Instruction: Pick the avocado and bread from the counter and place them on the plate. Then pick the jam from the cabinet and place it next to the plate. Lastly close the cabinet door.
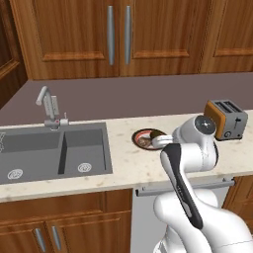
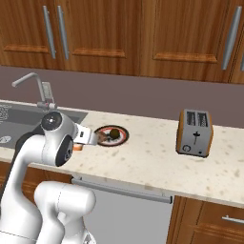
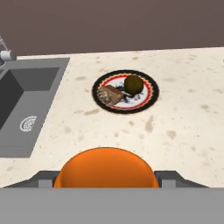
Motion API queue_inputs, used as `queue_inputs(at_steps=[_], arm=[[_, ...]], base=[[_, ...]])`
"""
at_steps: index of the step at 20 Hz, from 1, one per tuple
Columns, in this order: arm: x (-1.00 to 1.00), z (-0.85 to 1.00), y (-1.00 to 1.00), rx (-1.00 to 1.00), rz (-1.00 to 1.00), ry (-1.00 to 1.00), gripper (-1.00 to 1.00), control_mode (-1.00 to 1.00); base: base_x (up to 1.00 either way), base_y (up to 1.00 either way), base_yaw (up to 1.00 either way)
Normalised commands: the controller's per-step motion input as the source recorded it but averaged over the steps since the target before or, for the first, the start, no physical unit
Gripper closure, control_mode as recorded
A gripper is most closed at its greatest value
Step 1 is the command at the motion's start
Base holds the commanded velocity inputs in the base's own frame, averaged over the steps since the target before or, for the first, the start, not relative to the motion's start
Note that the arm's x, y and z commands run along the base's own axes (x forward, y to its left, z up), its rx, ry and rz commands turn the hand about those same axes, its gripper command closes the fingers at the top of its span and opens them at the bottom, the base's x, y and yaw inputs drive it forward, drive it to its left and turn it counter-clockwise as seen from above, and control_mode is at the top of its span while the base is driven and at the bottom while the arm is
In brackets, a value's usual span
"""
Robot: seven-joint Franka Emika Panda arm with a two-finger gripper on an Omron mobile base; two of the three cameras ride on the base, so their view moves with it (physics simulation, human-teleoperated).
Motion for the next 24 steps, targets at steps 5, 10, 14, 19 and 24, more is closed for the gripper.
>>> queue_inputs(at_steps=[5,10,14,19,24], arm=[[-0.01,0.0,-0.17,0.0,0.08,0.0,1.0,-1.0],[0.0,-0.09,-0.21,0.0,0.1,0.0,1.0,-1.0],[0.0,-0.09,-0.24,0.0,0.11,-0.01,1.0,-1.0],[0.0,0.0,-0.31,-0.05,0.02,-0.05,1.0,-1.0],[0.08,0.0,-0.34,-0.09,0.0,-0.03,1.0,-1.0]], base=[[0.0,0.0,0.0],[0.0,0.0,0.0],[0.0,0.0,0.0],[0.0,0.0,0.0],[0.0,0.0,0.0]])
